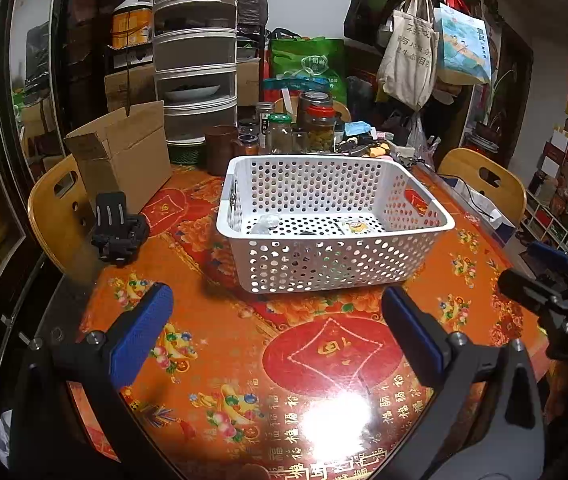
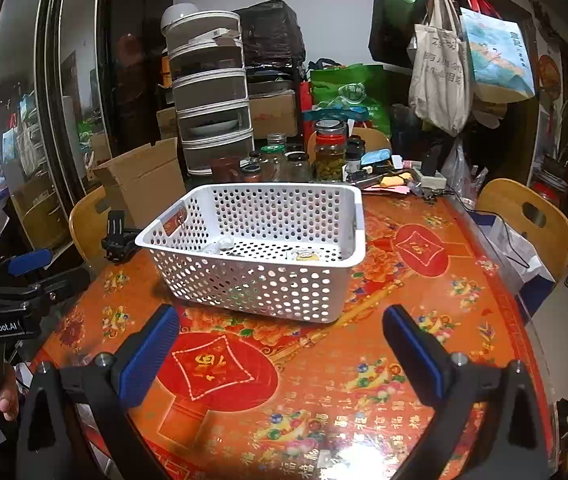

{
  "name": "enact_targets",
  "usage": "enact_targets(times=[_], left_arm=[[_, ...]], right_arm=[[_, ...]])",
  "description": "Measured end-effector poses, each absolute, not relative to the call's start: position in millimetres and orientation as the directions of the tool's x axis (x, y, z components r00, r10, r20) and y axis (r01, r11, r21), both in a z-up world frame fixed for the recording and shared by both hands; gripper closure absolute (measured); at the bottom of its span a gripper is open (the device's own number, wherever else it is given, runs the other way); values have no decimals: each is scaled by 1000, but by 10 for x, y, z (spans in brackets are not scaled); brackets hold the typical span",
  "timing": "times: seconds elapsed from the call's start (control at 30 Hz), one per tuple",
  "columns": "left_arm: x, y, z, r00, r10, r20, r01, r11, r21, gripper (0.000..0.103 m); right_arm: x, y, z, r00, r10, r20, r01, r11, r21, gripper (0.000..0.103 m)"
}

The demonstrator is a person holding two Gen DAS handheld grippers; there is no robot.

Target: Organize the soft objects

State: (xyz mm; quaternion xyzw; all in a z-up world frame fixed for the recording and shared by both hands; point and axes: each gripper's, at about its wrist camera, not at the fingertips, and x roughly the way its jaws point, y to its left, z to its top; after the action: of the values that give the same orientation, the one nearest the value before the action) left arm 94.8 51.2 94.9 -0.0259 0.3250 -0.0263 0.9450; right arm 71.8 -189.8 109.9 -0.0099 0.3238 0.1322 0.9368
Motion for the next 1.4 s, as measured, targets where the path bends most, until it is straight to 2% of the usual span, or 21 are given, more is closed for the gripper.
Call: enact_targets(times=[1.4], left_arm=[[939,383,850,775,-81,-626,63,997,-51,0]], right_arm=[[657,-1935,1077,758,246,-605,-257,964,71,2]])
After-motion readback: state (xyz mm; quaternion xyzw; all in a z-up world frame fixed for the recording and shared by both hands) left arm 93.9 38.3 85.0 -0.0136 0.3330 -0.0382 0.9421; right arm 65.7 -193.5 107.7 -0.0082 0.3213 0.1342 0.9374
